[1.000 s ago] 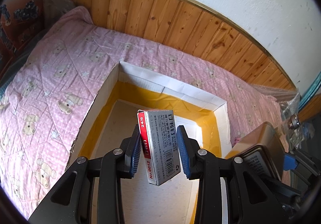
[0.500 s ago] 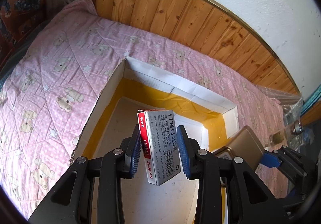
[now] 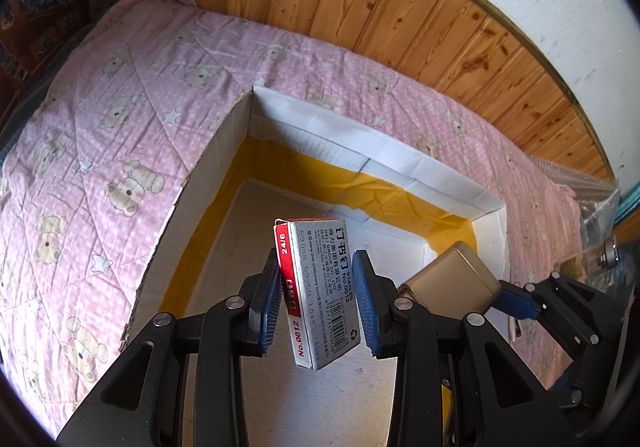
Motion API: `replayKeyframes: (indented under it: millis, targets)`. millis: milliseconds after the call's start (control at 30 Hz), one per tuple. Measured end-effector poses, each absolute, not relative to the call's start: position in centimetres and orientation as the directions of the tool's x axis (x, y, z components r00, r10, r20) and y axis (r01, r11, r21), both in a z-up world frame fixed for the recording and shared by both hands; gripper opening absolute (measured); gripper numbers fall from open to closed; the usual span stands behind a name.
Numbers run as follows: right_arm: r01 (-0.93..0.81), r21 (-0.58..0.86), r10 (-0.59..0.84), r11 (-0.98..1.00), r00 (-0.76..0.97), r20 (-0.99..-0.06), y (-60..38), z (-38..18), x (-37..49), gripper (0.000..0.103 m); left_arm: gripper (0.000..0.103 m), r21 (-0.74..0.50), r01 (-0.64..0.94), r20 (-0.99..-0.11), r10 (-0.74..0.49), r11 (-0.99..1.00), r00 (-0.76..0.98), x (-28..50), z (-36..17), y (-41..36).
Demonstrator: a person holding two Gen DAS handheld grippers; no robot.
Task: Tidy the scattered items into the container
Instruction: 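Carry the staple box and gold tin over the white box with both tools, then open the left tool over the box while the right tool releases the tin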
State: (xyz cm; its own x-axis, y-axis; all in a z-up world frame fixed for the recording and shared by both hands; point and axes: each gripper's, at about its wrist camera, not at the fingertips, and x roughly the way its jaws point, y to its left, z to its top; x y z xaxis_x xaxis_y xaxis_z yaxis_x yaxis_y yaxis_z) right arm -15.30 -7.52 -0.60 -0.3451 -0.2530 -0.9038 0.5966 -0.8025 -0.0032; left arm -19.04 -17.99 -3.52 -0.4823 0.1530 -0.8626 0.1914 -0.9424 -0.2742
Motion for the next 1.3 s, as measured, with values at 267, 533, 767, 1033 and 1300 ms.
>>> replayKeyframes:
  millis: [267, 533, 767, 1033, 1300]
  targets:
    - [0.622, -0.039, -0.194, -0.782, -0.303, -0.933, -8.5, -2.3, -16.5, 0.053, 0.036, -0.242, 0.198, -0.884, 0.131, -0.950, -0.449, -19.9, -4.5, -17.6]
    - [0.613, -0.074, -0.147, -0.787, -0.302, -0.942, -8.8, -3.1, -17.7, 0.054, 0.038, -0.211, 0.228, -0.898, 0.097, -0.950, -0.429, -20.7, -5.6, -18.0]
    - [0.574, -0.092, -0.133, -0.813, -0.338, -0.932, -8.1, -2.8, -18.1, 0.054, 0.045, -0.209, 0.232, -0.897, 0.092, -0.950, -0.432, -20.7, -5.6, -18.0]
    - [0.572, -0.048, -0.187, -0.819, -0.345, -0.920, -7.7, -0.7, -16.3, 0.054, 0.046, -0.215, 0.220, -0.889, 0.098, -0.951, -0.448, -20.2, -4.8, -17.7]
    - [0.588, 0.039, -0.294, -0.808, -0.345, -0.891, -6.3, 2.1, -13.1, 0.054, 0.046, -0.192, 0.173, -0.864, 0.083, -0.966, -0.496, -18.6, -2.5, -16.2]
